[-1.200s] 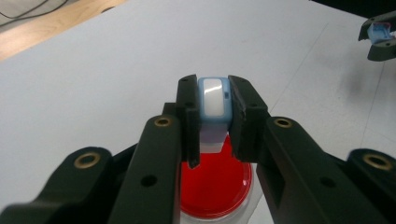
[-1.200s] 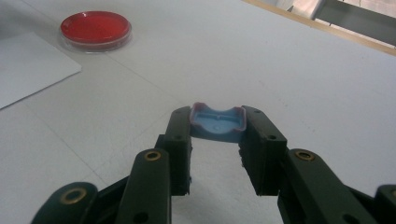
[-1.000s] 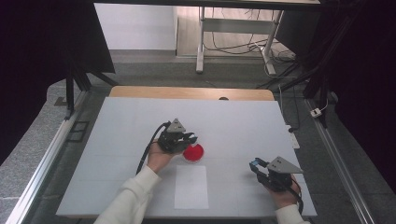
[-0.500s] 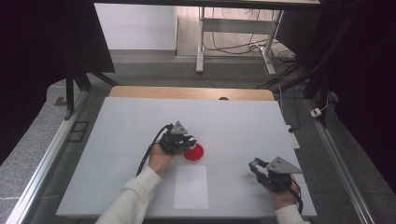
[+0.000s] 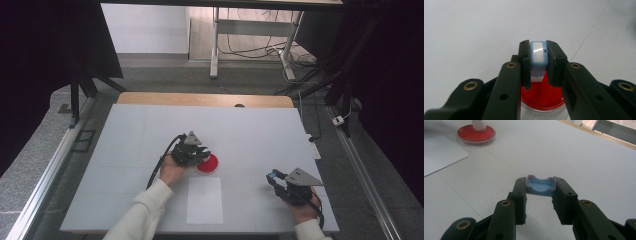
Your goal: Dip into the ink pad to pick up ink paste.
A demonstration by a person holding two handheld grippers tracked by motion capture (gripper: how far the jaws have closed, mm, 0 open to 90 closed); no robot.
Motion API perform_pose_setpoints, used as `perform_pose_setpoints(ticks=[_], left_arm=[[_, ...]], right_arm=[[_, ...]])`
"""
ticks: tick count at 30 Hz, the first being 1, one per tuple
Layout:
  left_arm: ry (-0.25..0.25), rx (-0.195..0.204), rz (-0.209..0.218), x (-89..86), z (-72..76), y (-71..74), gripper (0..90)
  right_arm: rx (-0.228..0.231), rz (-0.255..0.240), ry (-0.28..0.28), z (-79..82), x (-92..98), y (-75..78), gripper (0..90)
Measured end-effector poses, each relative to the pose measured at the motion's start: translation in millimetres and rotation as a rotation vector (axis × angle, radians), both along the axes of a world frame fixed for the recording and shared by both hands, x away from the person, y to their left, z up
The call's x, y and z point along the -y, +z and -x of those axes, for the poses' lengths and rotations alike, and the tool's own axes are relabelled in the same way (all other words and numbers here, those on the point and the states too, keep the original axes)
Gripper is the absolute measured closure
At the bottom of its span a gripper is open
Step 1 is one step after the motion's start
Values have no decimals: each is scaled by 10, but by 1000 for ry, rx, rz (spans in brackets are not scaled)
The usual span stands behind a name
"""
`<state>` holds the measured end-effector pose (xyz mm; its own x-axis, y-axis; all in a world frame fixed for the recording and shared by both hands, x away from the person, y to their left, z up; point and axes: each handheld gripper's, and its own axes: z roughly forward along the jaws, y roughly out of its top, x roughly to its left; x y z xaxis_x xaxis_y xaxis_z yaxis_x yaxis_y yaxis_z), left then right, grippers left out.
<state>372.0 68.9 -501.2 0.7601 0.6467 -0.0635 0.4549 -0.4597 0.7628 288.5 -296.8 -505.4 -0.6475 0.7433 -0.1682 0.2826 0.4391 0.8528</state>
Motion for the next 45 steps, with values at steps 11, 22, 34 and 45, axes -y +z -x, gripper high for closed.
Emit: perform_pose_setpoints(ticks=[11, 22, 34, 45], left_arm=[[-1, 4, 0, 14, -2, -18, 750], [-2, 16, -7, 37, 2, -28, 751], [-4, 22, -29, 55, 6, -55, 754], [-2, 25, -33, 59, 15, -64, 756]], right_arm=[[2, -2, 4, -4, -4, -8, 643], [3, 1, 4, -3, -6, -9, 643], [4, 0, 2, -1, -2, -7, 644], [3, 8, -3, 3, -1, -4, 643]])
